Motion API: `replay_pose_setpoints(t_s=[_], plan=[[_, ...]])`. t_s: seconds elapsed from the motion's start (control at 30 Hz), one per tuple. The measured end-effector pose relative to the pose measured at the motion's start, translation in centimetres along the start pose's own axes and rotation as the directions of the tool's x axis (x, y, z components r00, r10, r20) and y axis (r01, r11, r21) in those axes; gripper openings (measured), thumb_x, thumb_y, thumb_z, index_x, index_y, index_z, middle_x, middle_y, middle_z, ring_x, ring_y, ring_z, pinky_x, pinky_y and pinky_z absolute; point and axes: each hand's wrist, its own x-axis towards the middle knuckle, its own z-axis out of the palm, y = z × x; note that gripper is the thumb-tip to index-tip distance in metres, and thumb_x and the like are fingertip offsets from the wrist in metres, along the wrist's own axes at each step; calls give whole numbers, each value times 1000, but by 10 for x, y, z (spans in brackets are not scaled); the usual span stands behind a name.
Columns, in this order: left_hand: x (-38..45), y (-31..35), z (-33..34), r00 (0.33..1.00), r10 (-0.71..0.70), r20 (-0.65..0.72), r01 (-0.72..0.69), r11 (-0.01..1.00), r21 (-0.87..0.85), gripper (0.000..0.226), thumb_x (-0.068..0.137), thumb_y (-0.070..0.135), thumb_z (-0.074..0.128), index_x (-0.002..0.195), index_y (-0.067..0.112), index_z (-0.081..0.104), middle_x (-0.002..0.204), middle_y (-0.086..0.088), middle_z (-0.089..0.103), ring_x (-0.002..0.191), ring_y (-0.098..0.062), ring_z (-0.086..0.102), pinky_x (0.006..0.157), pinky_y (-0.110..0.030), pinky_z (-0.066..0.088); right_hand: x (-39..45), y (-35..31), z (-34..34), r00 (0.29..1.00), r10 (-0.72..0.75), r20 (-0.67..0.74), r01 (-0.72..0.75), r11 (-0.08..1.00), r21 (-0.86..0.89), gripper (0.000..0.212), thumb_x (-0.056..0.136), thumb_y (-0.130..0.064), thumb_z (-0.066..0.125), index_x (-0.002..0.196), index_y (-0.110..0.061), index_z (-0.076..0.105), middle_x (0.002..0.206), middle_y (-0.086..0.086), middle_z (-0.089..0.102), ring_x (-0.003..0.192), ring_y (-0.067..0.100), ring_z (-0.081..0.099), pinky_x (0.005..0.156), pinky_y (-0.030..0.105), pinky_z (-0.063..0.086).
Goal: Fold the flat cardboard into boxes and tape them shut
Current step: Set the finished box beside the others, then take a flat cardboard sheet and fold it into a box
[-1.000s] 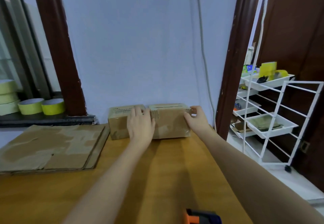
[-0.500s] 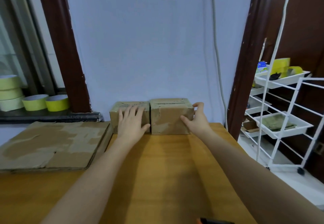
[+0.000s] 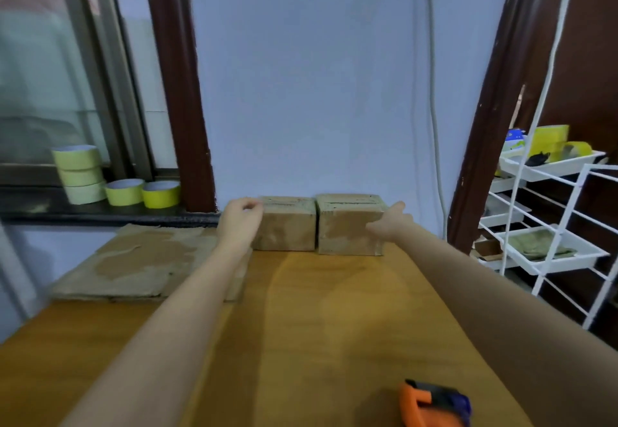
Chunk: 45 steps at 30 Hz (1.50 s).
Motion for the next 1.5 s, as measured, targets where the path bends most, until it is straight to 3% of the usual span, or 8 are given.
replay_pose_setpoints(t_s=[0.2, 0.4, 0.5, 0.6, 0.87, 1.0, 1.23, 1.5], plan=[[-18, -4, -96, 998, -39, 58, 21, 962, 273, 17, 93, 26, 54, 100, 19, 68, 102, 3, 66, 97, -18, 58, 83, -32, 47, -59, -56, -2, 991, -122, 55, 129, 982, -139, 69, 92, -28, 53, 145, 5, 24, 131, 17, 49, 114, 30, 53, 85, 30, 45], [-26, -28, -182, 992, -109, 63, 66, 877, 476, 30, 94, 27, 52, 120, 19, 63, 118, -2, 64, 108, -22, 57, 82, -29, 46, -120, -122, 53, 942, -241, 232, 288, 937, -199, 68, 99, -34, 43, 147, 6, 17, 120, 14, 51, 107, 27, 51, 86, 28, 43], [-25, -50, -220, 986, -162, 41, 113, 823, 557, 34, 92, 29, 51, 124, 19, 60, 124, -7, 62, 111, -28, 56, 91, -35, 47, -131, -144, 99, 903, -274, 330, 329, 936, -124, 77, 96, -46, 47, 150, -1, 17, 148, 13, 35, 134, 33, 37, 108, 36, 37], [-20, -72, -248, 973, -232, 24, 179, 812, 556, 42, 92, 35, 54, 129, 15, 56, 133, -10, 56, 118, -30, 52, 99, -39, 45, -142, -160, 136, 889, -254, 380, 329, 933, -146, 74, 100, -39, 40, 149, 3, 5, 154, 19, 23, 137, 36, 32, 108, 38, 35], [7, -125, -259, 962, -273, 25, 206, 780, 591, 65, 98, 42, 44, 147, 3, 28, 150, -18, 34, 133, -34, 39, 105, -40, 36, -123, -162, 205, 943, -242, 228, 302, 910, -285, 52, 98, -25, 44, 142, -1, 30, 143, 23, 35, 130, 38, 37, 102, 44, 36], [26, -140, -246, 972, -236, 6, 179, 754, 632, 60, 99, 41, 41, 142, -1, 34, 144, -22, 39, 128, -36, 42, 100, -40, 38, -112, -166, 222, 960, -196, 201, 268, 853, -447, 60, 99, -30, 36, 150, -5, 15, 149, 22, 27, 132, 40, 36, 102, 47, 38], [50, -155, -224, 970, -240, 33, 161, 742, 651, 47, 98, 46, 42, 116, 4, 54, 114, -17, 59, 97, -31, 57, 73, -32, 43, -98, -173, 236, 981, -154, 115, 191, 828, -527, 60, 99, -36, 40, 147, -4, 26, 143, 21, 38, 128, 36, 37, 94, 41, 40], [42, -150, -225, 972, -231, -48, 212, 764, 609, 48, 88, 45, 57, 116, 7, 57, 121, -17, 52, 105, -35, 53, 90, -44, 49, -102, -167, 225, 979, -184, 88, 203, 919, -337, 64, 96, -50, 40, 141, -4, 34, 141, 20, 39, 128, 34, 37, 102, 39, 34]])
